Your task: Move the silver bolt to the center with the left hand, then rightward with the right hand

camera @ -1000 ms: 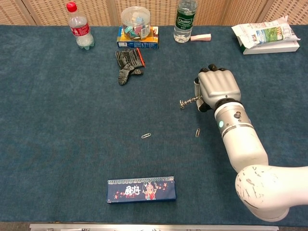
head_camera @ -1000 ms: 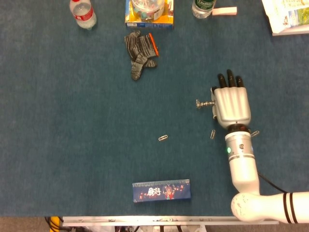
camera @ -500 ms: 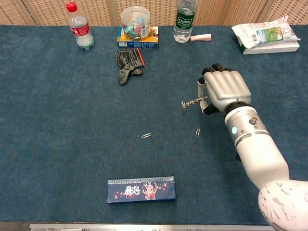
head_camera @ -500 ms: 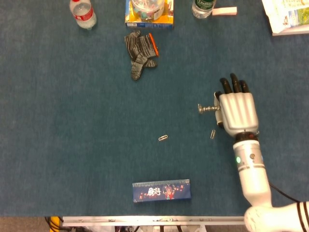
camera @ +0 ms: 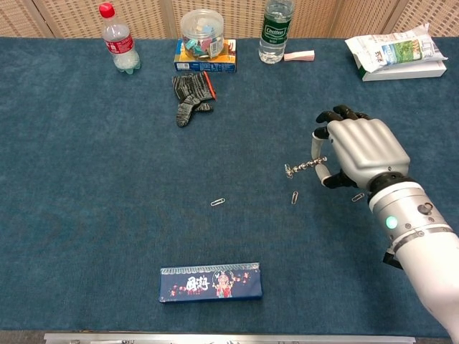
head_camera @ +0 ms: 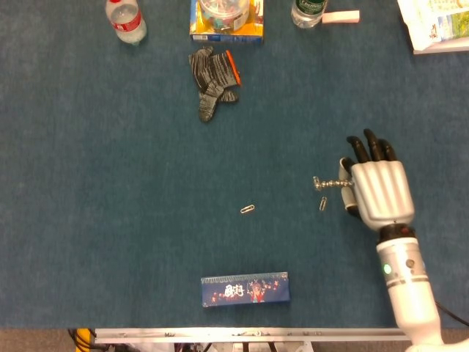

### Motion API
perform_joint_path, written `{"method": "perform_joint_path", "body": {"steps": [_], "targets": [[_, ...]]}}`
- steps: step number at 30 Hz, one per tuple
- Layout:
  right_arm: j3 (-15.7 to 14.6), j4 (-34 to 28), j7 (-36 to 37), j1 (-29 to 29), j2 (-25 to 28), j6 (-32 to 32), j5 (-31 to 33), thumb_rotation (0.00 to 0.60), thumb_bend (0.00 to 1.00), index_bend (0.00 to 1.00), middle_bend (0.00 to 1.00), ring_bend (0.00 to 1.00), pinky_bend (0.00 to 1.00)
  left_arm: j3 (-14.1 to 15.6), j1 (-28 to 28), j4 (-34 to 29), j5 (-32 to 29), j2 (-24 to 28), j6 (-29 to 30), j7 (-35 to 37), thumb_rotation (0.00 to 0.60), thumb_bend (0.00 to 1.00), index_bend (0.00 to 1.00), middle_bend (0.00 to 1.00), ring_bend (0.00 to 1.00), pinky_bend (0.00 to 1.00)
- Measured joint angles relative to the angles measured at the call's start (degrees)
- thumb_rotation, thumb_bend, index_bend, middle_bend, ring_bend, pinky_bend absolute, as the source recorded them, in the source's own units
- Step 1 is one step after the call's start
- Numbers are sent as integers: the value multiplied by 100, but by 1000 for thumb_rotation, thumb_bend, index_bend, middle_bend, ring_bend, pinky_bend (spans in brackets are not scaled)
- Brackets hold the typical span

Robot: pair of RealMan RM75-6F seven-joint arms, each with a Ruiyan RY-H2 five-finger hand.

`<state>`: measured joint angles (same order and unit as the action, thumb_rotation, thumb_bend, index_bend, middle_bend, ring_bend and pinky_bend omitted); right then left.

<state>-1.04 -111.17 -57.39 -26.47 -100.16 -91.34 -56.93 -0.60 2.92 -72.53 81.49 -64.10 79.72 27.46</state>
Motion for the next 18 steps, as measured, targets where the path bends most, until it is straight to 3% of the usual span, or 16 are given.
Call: {"method": "perform_joint_path", "body": {"steps": [18], "targets": [[-150,102,115,403,70,199,-67,600,381,576,171,41,144,20,44,30,-7,-40,32,59,600,205,193,0,0,0]]}}
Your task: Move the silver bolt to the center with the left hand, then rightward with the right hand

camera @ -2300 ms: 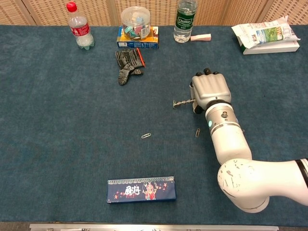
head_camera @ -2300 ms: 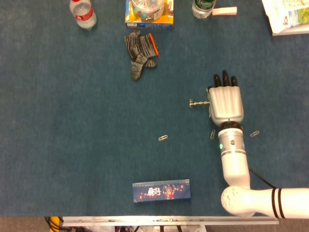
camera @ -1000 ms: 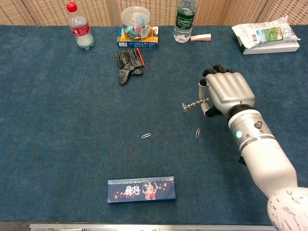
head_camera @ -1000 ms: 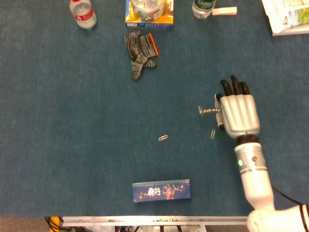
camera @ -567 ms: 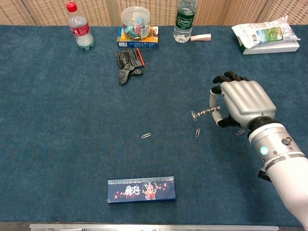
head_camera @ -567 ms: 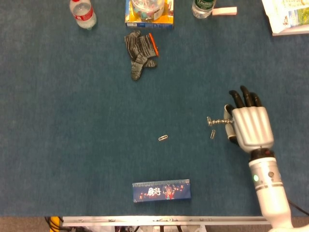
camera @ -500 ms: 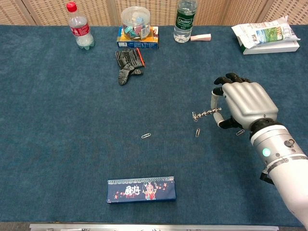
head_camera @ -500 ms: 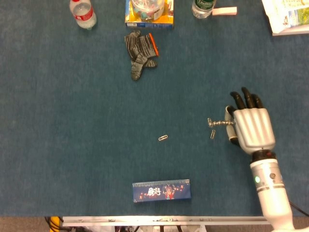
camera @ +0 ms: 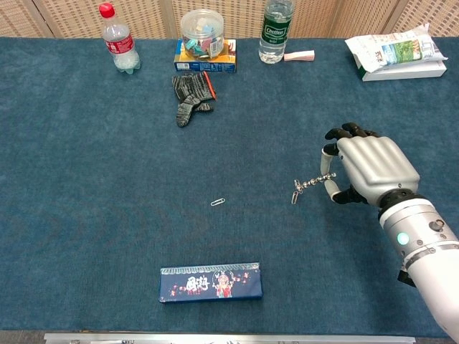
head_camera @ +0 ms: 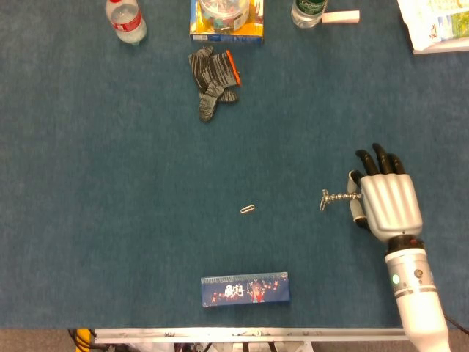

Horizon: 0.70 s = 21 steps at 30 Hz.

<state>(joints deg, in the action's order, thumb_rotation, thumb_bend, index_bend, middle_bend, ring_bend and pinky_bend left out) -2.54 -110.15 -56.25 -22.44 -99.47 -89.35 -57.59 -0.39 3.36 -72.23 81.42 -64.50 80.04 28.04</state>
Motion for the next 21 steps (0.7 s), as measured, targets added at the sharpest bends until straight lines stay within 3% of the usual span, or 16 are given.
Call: {"method": "perform_joint_path", "body": {"steps": [21], "targets": [[238,308,22,63,-110,421,161,600,381,576,171,41,143,12,-3,11,-26,3,-70,4,600,205,193,0,0,0]]}}
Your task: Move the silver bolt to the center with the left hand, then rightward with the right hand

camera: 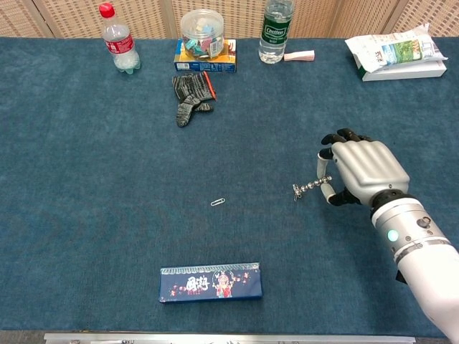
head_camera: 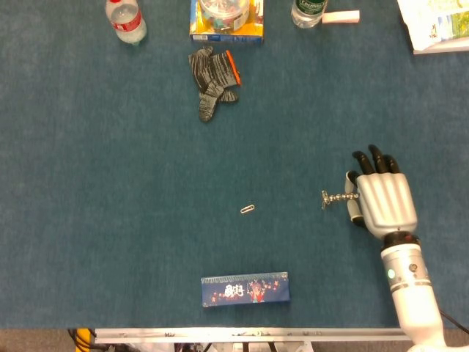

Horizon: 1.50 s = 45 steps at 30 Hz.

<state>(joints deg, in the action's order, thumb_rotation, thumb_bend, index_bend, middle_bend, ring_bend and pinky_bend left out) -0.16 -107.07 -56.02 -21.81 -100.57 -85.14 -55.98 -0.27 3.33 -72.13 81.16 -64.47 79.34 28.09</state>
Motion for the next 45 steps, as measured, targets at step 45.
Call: {"method": "perform_joint_path", "body": {"steps": [45], "targets": [[1623,-140,1170,-353,1495,214,183,600,214,204,172,38,144,-86,-74,-1189,37,472,227,-919,600,205,193,0,0,0]]}}
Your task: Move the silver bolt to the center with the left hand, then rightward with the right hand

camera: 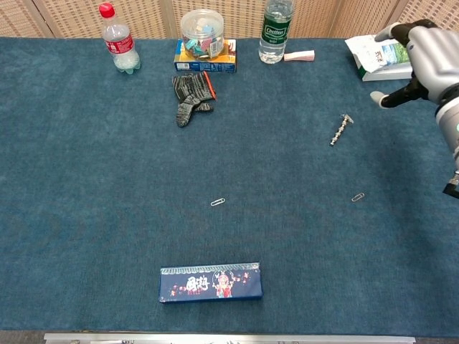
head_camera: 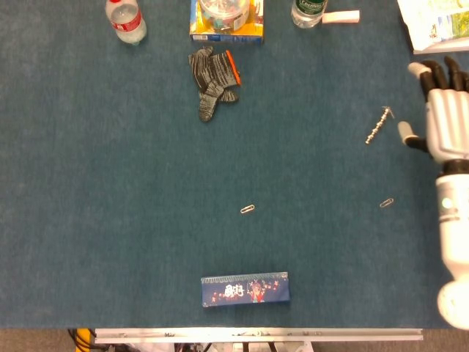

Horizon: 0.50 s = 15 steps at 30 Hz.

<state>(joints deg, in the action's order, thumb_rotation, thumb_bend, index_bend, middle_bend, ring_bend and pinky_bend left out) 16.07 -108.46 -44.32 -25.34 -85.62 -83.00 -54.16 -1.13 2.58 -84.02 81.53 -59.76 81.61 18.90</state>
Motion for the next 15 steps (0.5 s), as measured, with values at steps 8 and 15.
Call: {"method": "perform_joint_path", "body": {"steps": [8,15], "targets": [[-550,-343,785,616,837,-546,-1323,600,221,302,235,40,144,-30,-15,-541,209,236,287,-236,600,205,190,0,0,7],[-1141,-152,1896,1375,1515,-1162,-2391,600,223,342,249,44,144,-20,-29,-976,453,417,497,-385,600,205,189,0,0,73]]}}
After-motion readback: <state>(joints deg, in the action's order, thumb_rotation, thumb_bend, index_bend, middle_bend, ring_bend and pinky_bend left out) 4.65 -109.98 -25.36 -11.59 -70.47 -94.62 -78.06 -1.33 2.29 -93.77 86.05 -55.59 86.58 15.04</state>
